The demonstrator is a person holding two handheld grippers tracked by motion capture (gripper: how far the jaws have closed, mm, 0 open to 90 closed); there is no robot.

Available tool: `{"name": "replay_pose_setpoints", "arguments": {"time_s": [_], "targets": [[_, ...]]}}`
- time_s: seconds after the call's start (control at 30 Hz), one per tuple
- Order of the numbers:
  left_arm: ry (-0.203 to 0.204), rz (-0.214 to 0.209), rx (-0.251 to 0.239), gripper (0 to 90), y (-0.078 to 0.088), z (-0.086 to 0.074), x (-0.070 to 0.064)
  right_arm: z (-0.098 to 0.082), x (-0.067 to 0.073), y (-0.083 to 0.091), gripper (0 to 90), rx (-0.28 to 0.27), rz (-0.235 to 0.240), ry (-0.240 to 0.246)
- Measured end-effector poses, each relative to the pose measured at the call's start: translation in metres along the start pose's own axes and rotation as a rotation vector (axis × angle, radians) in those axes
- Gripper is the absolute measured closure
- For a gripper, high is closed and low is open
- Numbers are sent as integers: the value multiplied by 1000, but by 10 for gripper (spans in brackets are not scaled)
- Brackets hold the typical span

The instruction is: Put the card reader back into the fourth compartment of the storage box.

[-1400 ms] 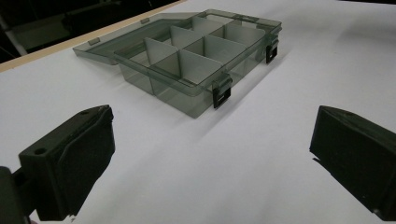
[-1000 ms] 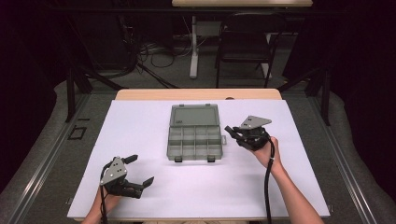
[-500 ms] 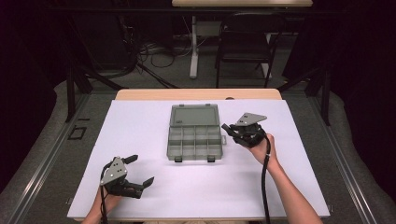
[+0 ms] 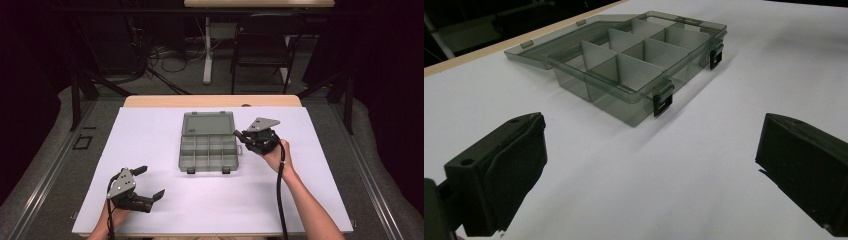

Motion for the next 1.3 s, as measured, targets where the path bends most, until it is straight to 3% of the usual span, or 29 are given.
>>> {"name": "replay_pose_setpoints", "arguments": {"time_s": [0.77, 1.3], "targets": [[0, 2, 4, 3, -1, 0, 0, 12, 3, -7, 734, 16, -1, 19], [0, 0, -2, 3, -1, 0, 0, 22, 5, -22, 733, 25, 3, 18]]}}
Point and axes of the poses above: each handheld gripper's, and its own axes: y roughly backward along the jaws, z roughly out of its top, x roughly to its left, the point moved 9 cm from there along -y, roughly forward along the jaws, and after that the axes turned 12 degrees about -y, right-handed, at the moved point
